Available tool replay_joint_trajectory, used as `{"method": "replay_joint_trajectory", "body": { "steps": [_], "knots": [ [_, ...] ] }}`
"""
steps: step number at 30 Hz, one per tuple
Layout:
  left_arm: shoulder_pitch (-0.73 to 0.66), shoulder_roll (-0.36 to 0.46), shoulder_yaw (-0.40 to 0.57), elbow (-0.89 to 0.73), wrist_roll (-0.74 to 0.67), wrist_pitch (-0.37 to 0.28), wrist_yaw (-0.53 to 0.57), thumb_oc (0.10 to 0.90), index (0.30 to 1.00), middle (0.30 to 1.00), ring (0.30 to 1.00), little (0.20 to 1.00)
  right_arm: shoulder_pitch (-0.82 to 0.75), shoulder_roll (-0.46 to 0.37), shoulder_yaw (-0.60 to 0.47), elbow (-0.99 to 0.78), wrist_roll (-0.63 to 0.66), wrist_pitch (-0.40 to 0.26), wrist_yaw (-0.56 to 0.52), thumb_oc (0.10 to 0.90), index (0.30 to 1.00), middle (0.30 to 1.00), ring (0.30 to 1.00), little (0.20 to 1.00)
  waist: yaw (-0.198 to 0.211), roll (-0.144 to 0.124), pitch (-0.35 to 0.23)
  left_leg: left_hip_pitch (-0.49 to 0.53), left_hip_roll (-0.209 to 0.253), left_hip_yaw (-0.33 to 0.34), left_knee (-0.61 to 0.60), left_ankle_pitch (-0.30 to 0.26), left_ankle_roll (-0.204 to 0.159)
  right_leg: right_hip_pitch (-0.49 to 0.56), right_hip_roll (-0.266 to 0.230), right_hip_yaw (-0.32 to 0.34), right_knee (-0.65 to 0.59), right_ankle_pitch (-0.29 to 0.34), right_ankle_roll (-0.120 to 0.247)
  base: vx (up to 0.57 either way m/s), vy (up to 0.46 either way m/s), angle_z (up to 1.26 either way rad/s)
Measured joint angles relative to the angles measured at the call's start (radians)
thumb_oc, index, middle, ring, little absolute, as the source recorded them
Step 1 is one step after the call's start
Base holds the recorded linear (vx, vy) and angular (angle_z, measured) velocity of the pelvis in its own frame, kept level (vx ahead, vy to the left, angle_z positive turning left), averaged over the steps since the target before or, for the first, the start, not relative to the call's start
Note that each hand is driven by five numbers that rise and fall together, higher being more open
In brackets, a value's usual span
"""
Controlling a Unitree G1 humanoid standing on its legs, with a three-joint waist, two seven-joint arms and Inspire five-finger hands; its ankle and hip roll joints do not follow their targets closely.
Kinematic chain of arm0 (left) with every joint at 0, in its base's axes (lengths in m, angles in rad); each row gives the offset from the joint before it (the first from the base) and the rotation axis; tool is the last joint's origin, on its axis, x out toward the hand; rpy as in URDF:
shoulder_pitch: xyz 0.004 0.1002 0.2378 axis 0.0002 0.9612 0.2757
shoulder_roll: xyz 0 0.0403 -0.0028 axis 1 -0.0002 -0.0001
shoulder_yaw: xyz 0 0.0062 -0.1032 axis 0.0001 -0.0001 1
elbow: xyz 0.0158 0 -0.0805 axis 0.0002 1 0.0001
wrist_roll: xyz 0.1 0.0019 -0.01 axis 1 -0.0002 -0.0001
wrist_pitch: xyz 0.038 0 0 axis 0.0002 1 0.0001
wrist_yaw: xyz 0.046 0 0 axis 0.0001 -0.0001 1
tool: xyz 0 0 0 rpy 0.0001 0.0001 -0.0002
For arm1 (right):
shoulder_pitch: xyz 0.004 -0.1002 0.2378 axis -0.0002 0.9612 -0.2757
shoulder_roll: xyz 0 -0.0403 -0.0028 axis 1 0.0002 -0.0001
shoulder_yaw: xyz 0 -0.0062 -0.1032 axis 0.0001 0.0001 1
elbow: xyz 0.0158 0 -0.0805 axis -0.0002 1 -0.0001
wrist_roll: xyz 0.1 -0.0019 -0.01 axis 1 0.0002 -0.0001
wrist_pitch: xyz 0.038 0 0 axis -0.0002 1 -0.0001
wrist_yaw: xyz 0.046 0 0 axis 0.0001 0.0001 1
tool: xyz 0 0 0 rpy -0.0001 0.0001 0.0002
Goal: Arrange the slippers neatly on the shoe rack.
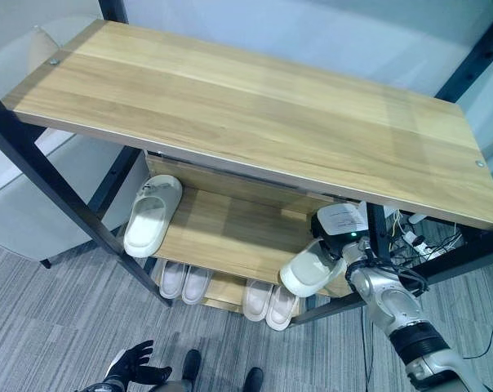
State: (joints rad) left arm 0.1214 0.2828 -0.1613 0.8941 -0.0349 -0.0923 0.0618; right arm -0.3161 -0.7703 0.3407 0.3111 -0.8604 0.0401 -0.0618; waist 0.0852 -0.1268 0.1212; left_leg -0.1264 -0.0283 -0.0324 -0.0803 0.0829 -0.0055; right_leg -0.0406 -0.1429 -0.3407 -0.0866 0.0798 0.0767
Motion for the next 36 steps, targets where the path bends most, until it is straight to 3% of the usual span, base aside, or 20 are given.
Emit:
{"method": "replay_joint_trajectory", "body": {
  "steps": [17, 27, 36],
  "knots": [
    [0.001, -0.012, 0.01, 0.01, 0.0, -0.003, 0.008, 0.8, 0.9, 0.9, 0.9, 0.9, -0.059, 0.061, 0.035, -0.044, 0.031, -0.018, -0.003, 0.4, 0.3, 0.3, 0.3, 0.3, 0.006, 0.011, -0.001, -0.011, 0.001, -0.016, 0.0, 0.003, -0.001, 0.001, 0.002, -0.015, 0.0, 0.0, 0.0, 0.0, 0.003, 0.02],
    [-0.013, -0.023, 0.005, 0.012, -0.03, -0.027, 0.027, 0.8, 0.9, 0.9, 0.9, 0.9, -0.292, 0.146, 0.227, -0.013, 0.049, -0.064, -0.044, 0.4, 0.3, 0.3, 0.3, 0.3, 0.099, 0.012, -0.001, -0.022, -0.004, -0.058, 0.001, 0.011, -0.004, 0.007, 0.003, -0.06, 0.0, -0.002, 0.0, 0.01, 0.001, 0.14],
    [-0.025, -0.018, -0.004, 0.024, -0.041, -0.041, 0.059, 0.8, 0.9, 0.9, 0.9, 0.9, -0.453, 0.215, 0.285, 0.129, 0.05, -0.064, -0.092, 0.4, 0.3, 0.3, 0.3, 0.3, 0.148, -0.013, 0.012, -0.035, -0.011, -0.092, 0.001, 0.017, -0.004, 0.011, 0.0, -0.082, 0.0, -0.003, 0.001, 0.01, 0.002, 0.13]
  ]
}}
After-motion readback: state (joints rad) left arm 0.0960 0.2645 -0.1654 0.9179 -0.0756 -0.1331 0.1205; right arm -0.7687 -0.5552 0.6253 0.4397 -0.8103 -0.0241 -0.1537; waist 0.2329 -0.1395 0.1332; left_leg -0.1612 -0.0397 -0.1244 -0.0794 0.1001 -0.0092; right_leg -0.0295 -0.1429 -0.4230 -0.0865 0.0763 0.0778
